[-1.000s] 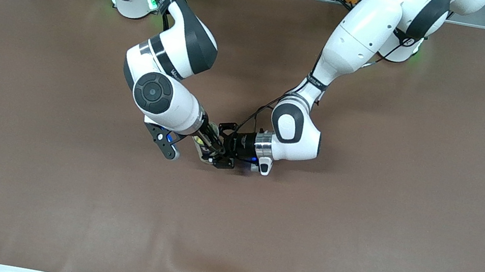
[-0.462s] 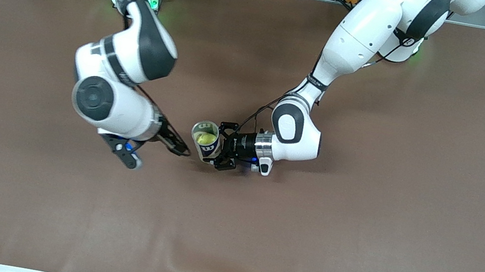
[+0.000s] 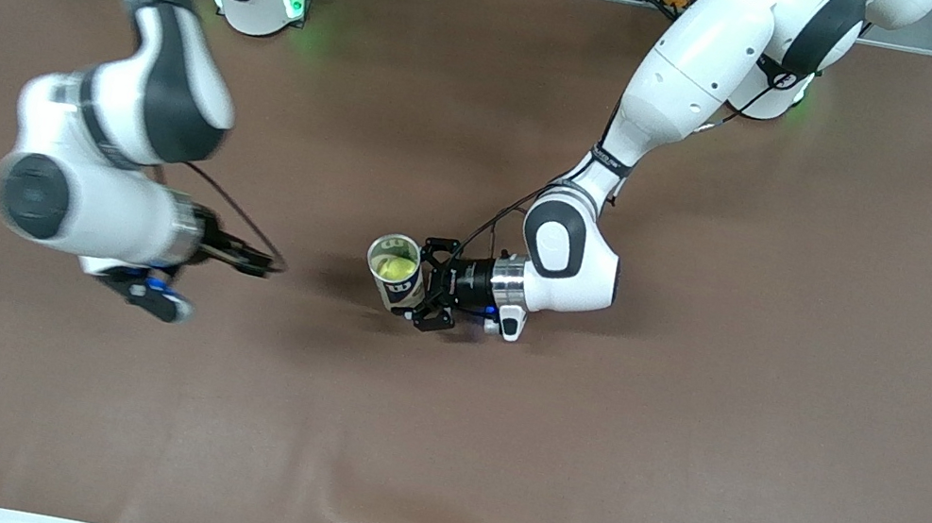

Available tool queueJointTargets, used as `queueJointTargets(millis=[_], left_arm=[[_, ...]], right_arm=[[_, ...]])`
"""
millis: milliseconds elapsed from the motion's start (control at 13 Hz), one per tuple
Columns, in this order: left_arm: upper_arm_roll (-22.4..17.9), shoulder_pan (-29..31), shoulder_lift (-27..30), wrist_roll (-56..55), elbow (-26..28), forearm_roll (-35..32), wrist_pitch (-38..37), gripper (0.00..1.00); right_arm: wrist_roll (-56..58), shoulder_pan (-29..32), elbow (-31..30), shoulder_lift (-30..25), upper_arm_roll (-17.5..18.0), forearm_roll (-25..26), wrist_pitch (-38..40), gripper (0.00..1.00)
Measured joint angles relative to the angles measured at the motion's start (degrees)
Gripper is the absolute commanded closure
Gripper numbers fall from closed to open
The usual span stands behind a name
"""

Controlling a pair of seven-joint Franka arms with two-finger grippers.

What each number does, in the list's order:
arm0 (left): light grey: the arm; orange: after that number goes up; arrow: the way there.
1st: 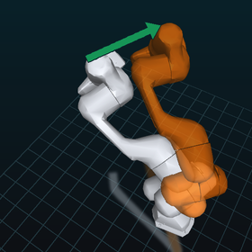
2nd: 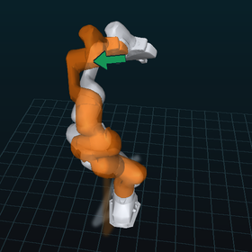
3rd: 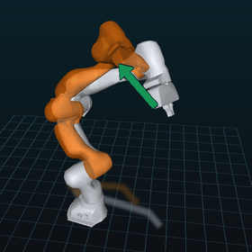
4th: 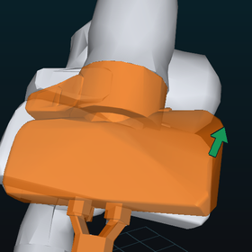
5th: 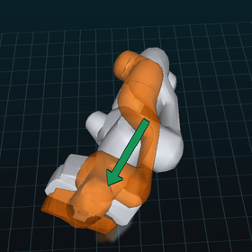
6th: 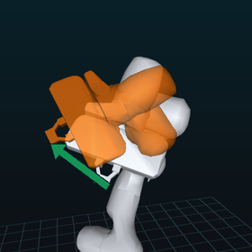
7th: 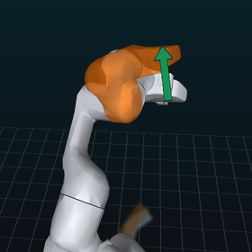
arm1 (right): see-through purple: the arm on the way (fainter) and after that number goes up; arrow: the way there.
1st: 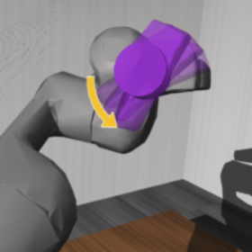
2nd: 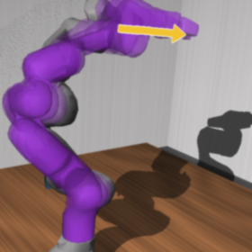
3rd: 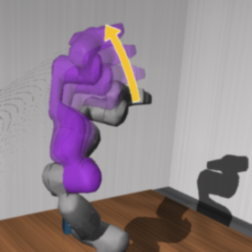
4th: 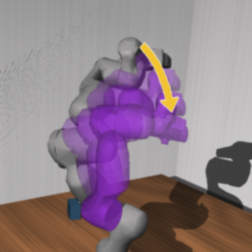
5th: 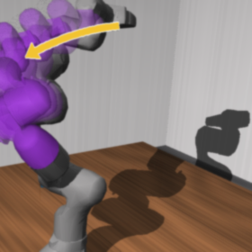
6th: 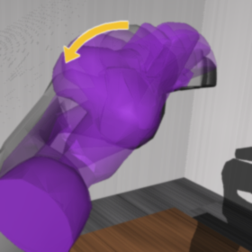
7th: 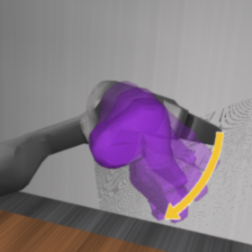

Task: Insert tennis ball vertically with right arm
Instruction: 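Release the ball into the can and withdraw the right gripper, then open the left gripper to release the upright can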

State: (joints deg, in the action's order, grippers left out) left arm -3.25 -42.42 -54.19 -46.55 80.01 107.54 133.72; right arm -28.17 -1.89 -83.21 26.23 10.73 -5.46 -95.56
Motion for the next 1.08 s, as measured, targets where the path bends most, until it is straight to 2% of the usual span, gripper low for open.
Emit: queueJointTargets(millis=[231,385,538,769,1077], left_arm=[[-0.08,0.08,0.05,0.00,-0.06,-1.77,0.08,0.00],[-0.11,0.26,0.10,-0.02,-0.08,-2.64,0.14,0.00],[-0.13,0.42,0.26,-0.65,-0.10,-3.96,0.16,0.00],[-0.72,0.62,1.21,-4.92,-0.25,-9.55,0.24,0.00],[-1.61,1.40,2.46,-8.82,-0.42,-15.54,0.28,0.00]], right_arm=[[14.55,7.57,-8.14,-8.01,-0.73,-0.14,-0.17,0.00],[21.28,6.92,-12.74,-13.85,-4.25,-0.15,-0.31,0.00],[28.36,6.46,-14.62,-18.41,-7.56,-0.15,-0.39,0.00],[34.30,7.06,-13.92,-22.71,-10.63,-0.13,0.77,0.00],[31.60,6.98,-6.48,-24.67,-10.84,0.42,12.75,0.00]])
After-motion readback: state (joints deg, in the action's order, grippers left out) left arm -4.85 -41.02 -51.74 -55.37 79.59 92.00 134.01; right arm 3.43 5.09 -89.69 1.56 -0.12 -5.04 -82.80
